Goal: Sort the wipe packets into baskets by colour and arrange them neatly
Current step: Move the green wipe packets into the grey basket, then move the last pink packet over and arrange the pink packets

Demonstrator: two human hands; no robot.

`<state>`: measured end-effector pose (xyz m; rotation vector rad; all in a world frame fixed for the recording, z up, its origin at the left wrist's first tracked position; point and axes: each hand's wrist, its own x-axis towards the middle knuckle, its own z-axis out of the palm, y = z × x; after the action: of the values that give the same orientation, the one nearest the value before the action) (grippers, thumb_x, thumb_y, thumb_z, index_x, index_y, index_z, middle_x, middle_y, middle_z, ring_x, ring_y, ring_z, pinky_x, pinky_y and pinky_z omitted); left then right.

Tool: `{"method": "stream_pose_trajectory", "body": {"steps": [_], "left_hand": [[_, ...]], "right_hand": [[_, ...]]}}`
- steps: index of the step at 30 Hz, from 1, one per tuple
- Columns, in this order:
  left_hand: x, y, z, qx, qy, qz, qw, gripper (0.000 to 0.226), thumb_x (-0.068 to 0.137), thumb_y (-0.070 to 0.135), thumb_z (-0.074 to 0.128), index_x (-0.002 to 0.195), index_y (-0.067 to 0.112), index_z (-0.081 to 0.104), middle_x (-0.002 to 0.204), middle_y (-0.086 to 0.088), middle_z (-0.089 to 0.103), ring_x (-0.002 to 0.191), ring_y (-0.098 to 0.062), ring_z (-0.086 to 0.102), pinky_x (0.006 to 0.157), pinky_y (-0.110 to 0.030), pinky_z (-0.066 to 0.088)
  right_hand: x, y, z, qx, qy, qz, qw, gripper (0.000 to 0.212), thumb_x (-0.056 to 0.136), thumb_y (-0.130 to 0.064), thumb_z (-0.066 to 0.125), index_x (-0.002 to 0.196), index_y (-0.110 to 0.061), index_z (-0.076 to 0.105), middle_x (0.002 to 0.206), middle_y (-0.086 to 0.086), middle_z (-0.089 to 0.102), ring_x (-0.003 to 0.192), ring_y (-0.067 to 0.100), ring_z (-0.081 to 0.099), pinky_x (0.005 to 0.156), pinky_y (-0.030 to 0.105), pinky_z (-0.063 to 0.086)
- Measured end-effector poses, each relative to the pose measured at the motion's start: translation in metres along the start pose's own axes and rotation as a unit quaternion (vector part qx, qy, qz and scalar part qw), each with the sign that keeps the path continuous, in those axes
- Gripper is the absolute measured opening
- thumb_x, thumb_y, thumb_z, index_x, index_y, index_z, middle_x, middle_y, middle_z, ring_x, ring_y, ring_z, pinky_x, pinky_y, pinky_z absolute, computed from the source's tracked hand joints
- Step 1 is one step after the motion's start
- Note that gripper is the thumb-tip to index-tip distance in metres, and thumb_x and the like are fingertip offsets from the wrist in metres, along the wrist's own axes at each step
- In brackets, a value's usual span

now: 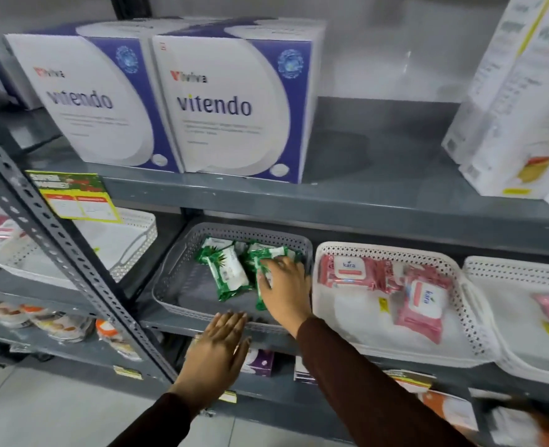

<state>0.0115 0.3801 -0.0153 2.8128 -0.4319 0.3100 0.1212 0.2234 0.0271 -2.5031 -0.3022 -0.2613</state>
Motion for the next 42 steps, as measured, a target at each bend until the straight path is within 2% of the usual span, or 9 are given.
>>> {"method": "stream_pose_trajectory", "body": {"steps": [7, 11, 19, 22, 25, 31, 36, 39, 42], "left_hand": [[0.031, 0.107, 0.037, -0.047, 0.018, 0.092, 0.995, 0.047, 0.099, 0.035, 0.035, 0.128, 0.007, 0.059, 0.132, -0.009, 0.060, 0.126, -0.025, 0.045, 0.115, -0.028, 0.018], [0.052, 0.173, 0.067, -0.053, 0.004, 0.136, 0.989, 0.052, 0.102, 0.039, 0.027, 0.127, 0.007, 0.060, 0.132, -0.008, 0.061, 0.127, -0.027, 0.050, 0.114, -0.030, 0.023], [0.067, 0.247, 0.097, -0.064, 0.036, 0.101, 0.992, 0.053, 0.101, 0.041, 0.032, 0.124, 0.004, 0.062, 0.132, -0.010, 0.060, 0.125, -0.030, 0.052, 0.113, -0.037, 0.026], [0.064, 0.250, 0.100, -0.065, 0.052, 0.084, 0.993, 0.048, 0.098, 0.038, 0.040, 0.124, 0.005, 0.063, 0.133, -0.008, 0.059, 0.127, -0.026, 0.050, 0.117, -0.031, 0.021], [0.063, 0.251, 0.103, -0.063, 0.049, 0.074, 0.994, 0.046, 0.096, 0.036, 0.044, 0.125, 0.006, 0.063, 0.133, -0.006, 0.059, 0.128, -0.025, 0.049, 0.118, -0.028, 0.017], [0.065, 0.254, 0.106, -0.073, 0.070, 0.067, 0.993, 0.046, 0.096, 0.035, 0.041, 0.128, 0.008, 0.060, 0.136, -0.003, 0.056, 0.131, -0.022, 0.046, 0.118, -0.028, 0.017], [0.063, 0.255, 0.108, -0.075, 0.083, 0.076, 0.991, 0.045, 0.096, 0.034, 0.042, 0.128, 0.008, 0.060, 0.135, -0.004, 0.057, 0.132, -0.020, 0.044, 0.117, -0.031, 0.020], [0.063, 0.255, 0.107, -0.069, 0.075, 0.087, 0.991, 0.045, 0.096, 0.033, 0.045, 0.131, 0.009, 0.058, 0.137, -0.003, 0.055, 0.133, -0.020, 0.044, 0.117, -0.033, 0.022], [0.062, 0.246, 0.106, -0.033, 0.049, 0.109, 0.992, 0.047, 0.098, 0.036, 0.041, 0.135, 0.011, 0.053, 0.140, -0.005, 0.054, 0.134, -0.022, 0.043, 0.114, -0.039, 0.027]], "right_hand": [[-0.059, 0.154, -0.116, 0.040, 0.235, 0.067, 0.969, 0.017, 0.085, -0.017, 0.063, 0.099, -0.019, 0.071, 0.095, 0.004, 0.075, 0.084, 0.031, 0.066, 0.073, 0.044, 0.055], [-0.092, 0.257, -0.188, -0.008, 0.286, 0.191, 0.939, 0.019, 0.085, -0.011, 0.066, 0.102, -0.016, 0.072, 0.105, 0.009, 0.075, 0.095, 0.037, 0.066, 0.081, 0.048, 0.055], [-0.101, 0.416, -0.296, -0.085, 0.088, 0.450, 0.885, 0.054, 0.088, -0.034, 0.061, 0.137, -0.014, 0.049, 0.143, 0.022, 0.045, 0.131, 0.043, 0.042, 0.103, 0.055, 0.039], [-0.100, 0.453, -0.309, -0.083, -0.016, 0.433, 0.898, 0.083, 0.077, -0.049, 0.071, 0.148, -0.023, 0.036, 0.156, 0.017, 0.033, 0.142, 0.039, 0.030, 0.110, 0.054, 0.035], [-0.106, 0.461, -0.308, -0.107, -0.045, 0.404, 0.907, 0.103, 0.057, -0.072, 0.069, 0.145, -0.027, 0.040, 0.151, 0.015, 0.041, 0.138, 0.038, 0.036, 0.108, 0.049, 0.040], [-0.102, 0.445, -0.326, -0.049, -0.106, 0.344, 0.932, 0.080, 0.065, -0.025, 0.084, 0.139, -0.022, 0.054, 0.137, 0.004, 0.057, 0.119, 0.026, 0.058, 0.094, 0.033, 0.049], [-0.101, 0.447, -0.338, -0.046, -0.122, 0.334, 0.933, 0.079, 0.059, -0.008, 0.086, 0.130, -0.020, 0.054, 0.129, 0.005, 0.062, 0.100, 0.024, 0.060, 0.081, 0.033, 0.052], [-0.110, 0.439, -0.331, -0.006, -0.120, 0.345, 0.931, 0.073, 0.059, -0.011, 0.088, 0.121, -0.022, 0.051, 0.118, 0.004, 0.061, 0.083, 0.018, 0.063, 0.060, 0.025, 0.049], [-0.116, 0.422, -0.317, 0.027, -0.030, 0.347, 0.937, 0.071, 0.054, -0.025, 0.084, 0.116, -0.029, 0.048, 0.109, 0.004, 0.066, 0.079, 0.022, 0.068, 0.070, 0.035, 0.058]]}}
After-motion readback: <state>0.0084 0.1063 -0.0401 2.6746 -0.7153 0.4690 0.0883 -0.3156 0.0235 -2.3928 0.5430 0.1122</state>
